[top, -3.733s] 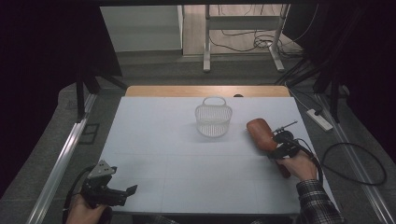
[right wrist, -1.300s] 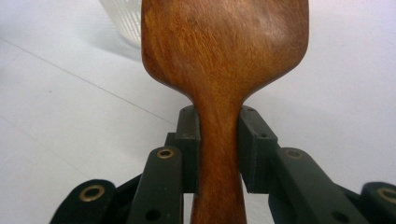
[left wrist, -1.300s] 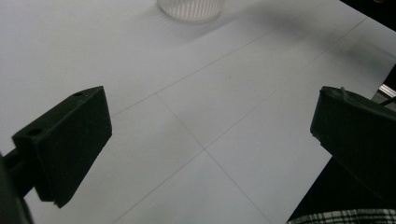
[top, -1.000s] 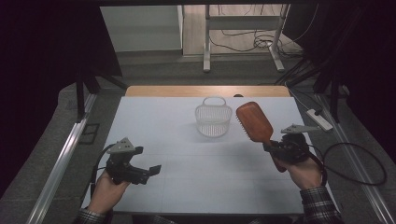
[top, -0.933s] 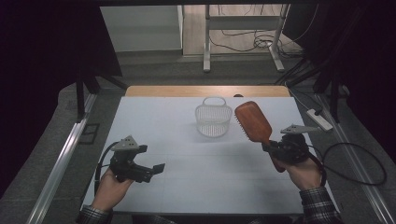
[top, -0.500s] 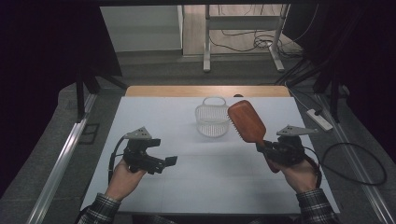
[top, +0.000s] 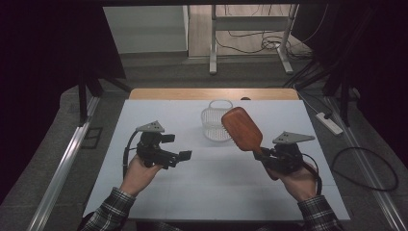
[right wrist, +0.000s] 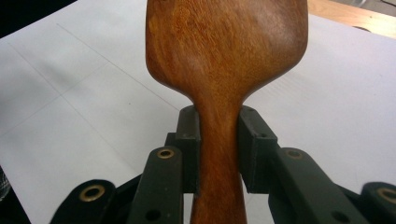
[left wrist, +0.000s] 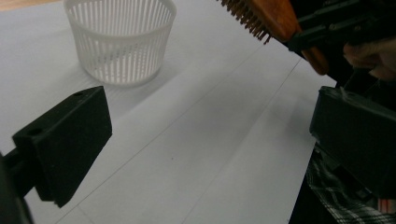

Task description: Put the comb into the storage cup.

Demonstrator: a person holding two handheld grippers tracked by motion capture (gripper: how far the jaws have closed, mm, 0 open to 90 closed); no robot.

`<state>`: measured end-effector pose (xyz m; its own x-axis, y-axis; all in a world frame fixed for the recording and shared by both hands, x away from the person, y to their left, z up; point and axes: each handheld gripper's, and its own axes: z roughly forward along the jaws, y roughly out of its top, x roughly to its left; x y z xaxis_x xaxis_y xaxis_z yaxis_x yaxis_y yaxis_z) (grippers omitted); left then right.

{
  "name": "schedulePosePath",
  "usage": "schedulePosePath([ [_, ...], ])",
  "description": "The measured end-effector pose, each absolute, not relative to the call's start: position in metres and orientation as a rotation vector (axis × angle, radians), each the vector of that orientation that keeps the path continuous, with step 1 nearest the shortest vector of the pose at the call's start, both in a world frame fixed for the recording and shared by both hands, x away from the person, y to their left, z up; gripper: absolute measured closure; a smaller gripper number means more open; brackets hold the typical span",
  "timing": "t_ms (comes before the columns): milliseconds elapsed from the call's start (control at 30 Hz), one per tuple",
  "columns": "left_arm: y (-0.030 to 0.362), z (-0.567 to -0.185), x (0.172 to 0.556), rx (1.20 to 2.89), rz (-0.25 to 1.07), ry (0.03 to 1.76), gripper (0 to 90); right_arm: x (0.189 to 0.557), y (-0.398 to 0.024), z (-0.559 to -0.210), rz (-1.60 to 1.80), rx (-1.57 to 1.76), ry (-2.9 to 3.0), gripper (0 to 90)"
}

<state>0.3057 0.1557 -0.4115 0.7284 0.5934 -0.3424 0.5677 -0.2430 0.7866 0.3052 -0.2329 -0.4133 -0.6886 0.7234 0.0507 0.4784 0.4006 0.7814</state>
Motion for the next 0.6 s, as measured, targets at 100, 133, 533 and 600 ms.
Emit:
schedulePosePath([
  [100, 0.153, -0.411, 0.309, 1.917, 0.023, 0.884, 0.0, 0.304, -0.230, -0.414, 1.185, 1.045, 2.370, 72.0],
  [133, 0.152, -0.410, 0.311, 1.924, 0.020, 0.881, 0.0, 0.303, -0.228, -0.413, 1.190, 1.039, 2.373, 72.0],
  [533, 0.139, -0.411, 0.322, 1.911, -0.050, 0.839, 0.0, 0.298, -0.211, -0.414, 1.264, 0.991, 2.414, 72.0],
  [600, 0.140, -0.412, 0.323, 1.903, -0.060, 0.842, 0.0, 0.296, -0.207, -0.414, 1.275, 0.970, 2.414, 72.0],
])
